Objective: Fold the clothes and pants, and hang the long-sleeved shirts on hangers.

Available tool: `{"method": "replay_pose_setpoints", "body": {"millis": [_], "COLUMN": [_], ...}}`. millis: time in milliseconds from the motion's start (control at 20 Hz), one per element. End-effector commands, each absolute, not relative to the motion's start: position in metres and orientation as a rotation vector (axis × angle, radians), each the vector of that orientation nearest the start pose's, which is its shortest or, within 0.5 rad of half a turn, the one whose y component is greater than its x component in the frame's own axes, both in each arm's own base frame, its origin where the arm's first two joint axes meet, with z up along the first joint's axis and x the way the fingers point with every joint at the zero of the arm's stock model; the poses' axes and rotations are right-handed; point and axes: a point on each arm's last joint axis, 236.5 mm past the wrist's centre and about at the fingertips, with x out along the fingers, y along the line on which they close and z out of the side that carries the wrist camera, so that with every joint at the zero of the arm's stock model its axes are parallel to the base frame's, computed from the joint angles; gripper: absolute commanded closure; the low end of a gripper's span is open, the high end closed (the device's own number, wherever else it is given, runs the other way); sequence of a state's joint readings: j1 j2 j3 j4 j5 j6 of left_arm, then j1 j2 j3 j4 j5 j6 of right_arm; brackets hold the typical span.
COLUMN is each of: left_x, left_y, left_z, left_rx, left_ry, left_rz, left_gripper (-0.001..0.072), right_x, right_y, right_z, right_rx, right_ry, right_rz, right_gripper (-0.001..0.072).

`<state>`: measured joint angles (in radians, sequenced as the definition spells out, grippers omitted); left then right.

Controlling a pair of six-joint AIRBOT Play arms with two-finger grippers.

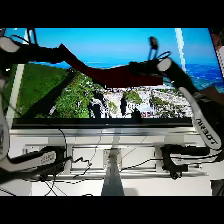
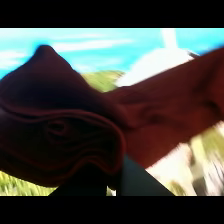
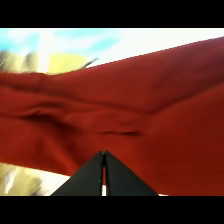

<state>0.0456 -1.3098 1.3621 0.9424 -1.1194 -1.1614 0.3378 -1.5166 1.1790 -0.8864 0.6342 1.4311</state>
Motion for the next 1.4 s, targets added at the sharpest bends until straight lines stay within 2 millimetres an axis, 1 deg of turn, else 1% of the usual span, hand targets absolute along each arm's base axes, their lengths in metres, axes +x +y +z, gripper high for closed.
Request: {"method": "replay_pose_setpoints", "body": {"millis": [0,50,150,250,300,350,400,450,500,550,600,650,700,750,800,850,900,950,1050,1100,1150,1200,1250,1300,1350], "left_x": [0.387,0.382,0.376,0.376,0.377,0.379,0.381,0.383,0.386,0.390,0.394,0.398,0.402,0.408,0.416,0.426,0.434,0.439,0.439,0.435,0.429,0.422,0.412,0.405,0.401], "left_y": [-0.112,-0.111,-0.112,-0.112,-0.112,-0.112,-0.112,-0.115,-0.118,-0.126,-0.138,-0.157,-0.179,-0.204,-0.226,-0.251,-0.276,-0.308,-0.364,-0.386,-0.405,-0.418,-0.430,-0.436,-0.438], "left_z": [0.171,0.182,0.194,0.194,0.191,0.188,0.184,0.179,0.173,0.167,0.161,0.156,0.152,0.147,0.139,0.130,0.122,0.114,0.100,0.094,0.087,0.082,0.079,0.079,0.081], "left_rx": [-0.124,-0.110,-0.101,-0.101,-0.103,-0.107,-0.111,-0.113,-0.116,-0.124,-0.148,-0.190,-0.238,-0.277,-0.272,-0.269,-0.266,-0.259,-0.244,-0.237,-0.215,-0.192,-0.174,-0.163,-0.159], "left_ry": [0.882,0.852,0.822,0.823,0.828,0.836,0.846,0.859,0.871,0.883,0.893,0.900,0.902,0.895,0.871,0.843,0.808,0.765,0.687,0.656,0.636,0.623,0.623,0.624,0.623], "left_rz": [-0.581,-0.578,-0.578,-0.578,-0.578,-0.578,-0.579,-0.586,-0.591,-0.608,-0.635,-0.680,-0.729,-0.770,-0.793,-0.794,-0.793,-0.795,-0.801,-0.805,-0.814,-0.826,-0.848,-0.863,-0.874], "left_gripper": [0.0688,0.0688,0.0687,0.0687,0.0688,0.0687,0.0687,0.0687,0.0687,0.0687,0.0687,0.0688,0.0688,0.0688,0.0688,0.0688,0.0689,0.0688,0.0688,0.0687,0.0641,0.0346,-0.0013,0.0001,0.0000], "right_x": [0.398,0.381,0.348,0.319,0.306,0.300,0.299,0.304,0.313,0.327,0.346,0.365,0.384,0.406,0.425,0.441,0.453,0.459,0.459,0.455,0.452,0.449,0.448,0.449,0.450], "right_y": [0.345,0.375,0.430,0.472,0.486,0.493,0.493,0.488,0.477,0.460,0.437,0.412,0.381,0.343,0.303,0.259,0.215,0.177,0.112,0.085,0.065,0.046,0.031,0.019,0.007], "right_z": [-0.021,-0.026,-0.029,-0.025,-0.019,-0.015,-0.012,-0.010,-0.010,-0.010,-0.009,-0.007,-0.005,-0.002,0.000,0.003,0.007,0.009,0.008,0.005,0.002,0.001,0.000,0.000,0.000], "right_rx": [0.396,0.392,0.380,0.346,0.329,0.306,0.277,0.241,0.199,0.155,0.121,0.092,0.065,0.029,-0.004,-0.026,-0.024,-0.003,0.067,0.100,0.127,0.152,0.174,0.191,0.203], "right_ry": [1.095,1.121,1.158,1.163,1.156,1.144,1.132,1.117,1.111,1.108,1.101,1.096,1.093,1.089,1.089,1.098,1.116,1.140,1.206,1.245,1.273,1.291,1.296,1.295,1.289], "right_rz": [0.595,0.639,0.732,0.822,0.860,0.883,0.893,0.893,0.882,0.858,0.820,0.776,0.722,0.653,0.580,0.499,0.420,0.352,0.239,0.192,0.156,0.123,0.095,0.072,0.054], "right_gripper": [0.0705,0.0705,0.0704,0.0704,0.0704,0.0703,0.0703,0.0703,0.0703,0.0703,0.0703,0.0703,0.0703,0.0703,0.0703,0.0703,0.0703,0.0703,0.0703,0.0703,0.0703,0.0698,0.0565,0.0265,0.0095]}}
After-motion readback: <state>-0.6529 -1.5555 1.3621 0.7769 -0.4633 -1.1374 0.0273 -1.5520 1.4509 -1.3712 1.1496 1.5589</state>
